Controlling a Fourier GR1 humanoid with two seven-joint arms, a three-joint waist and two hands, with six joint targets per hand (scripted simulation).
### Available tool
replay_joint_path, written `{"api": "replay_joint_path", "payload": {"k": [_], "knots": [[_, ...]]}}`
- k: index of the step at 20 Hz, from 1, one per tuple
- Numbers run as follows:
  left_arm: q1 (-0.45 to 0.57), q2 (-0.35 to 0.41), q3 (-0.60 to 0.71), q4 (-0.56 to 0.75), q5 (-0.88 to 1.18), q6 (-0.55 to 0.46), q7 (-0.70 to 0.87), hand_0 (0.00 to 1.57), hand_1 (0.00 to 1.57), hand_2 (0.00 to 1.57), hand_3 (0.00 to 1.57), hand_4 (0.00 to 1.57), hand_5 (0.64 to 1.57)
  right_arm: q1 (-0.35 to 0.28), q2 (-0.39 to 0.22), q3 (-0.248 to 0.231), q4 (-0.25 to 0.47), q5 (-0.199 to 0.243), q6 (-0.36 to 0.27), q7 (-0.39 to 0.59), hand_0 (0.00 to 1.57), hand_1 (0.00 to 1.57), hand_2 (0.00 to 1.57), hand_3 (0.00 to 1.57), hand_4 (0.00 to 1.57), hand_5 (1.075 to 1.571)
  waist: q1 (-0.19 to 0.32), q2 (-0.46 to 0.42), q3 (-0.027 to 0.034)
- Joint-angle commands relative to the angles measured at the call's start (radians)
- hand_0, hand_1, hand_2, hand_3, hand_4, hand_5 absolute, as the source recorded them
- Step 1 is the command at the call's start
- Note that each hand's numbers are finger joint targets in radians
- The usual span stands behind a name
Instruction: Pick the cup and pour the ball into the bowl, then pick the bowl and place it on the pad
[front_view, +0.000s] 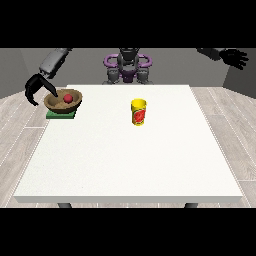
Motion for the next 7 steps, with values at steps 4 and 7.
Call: {"api": "replay_joint_path", "payload": {"k": [4, 7], "knots": [[-0.032, -0.186, -0.18, -0.2, -0.033, 0.122, 0.242, 0.0, 0.0, 0.0, 0.0, 0.9, 1.559, -0.05, -0.06, 0.04, 0.055, 0.03, 0.08, 0.135, 0.0, 0.0, 0.0, 0.0, 0.0, 1.356, 0.021, -0.205, 0.0016], [0.039, -0.178, -0.172, -0.084, -0.073, 0.126, 0.231, 0.0, 0.0, 0.0, 0.0, 0.9, 1.559, -0.086, 0.053, 0.074, -0.063, -0.001, 0.131, 0.125, 0.0, 0.0, 0.0, 0.0, 0.48, 1.434, -0.068, -0.356, -0.0022]]}}
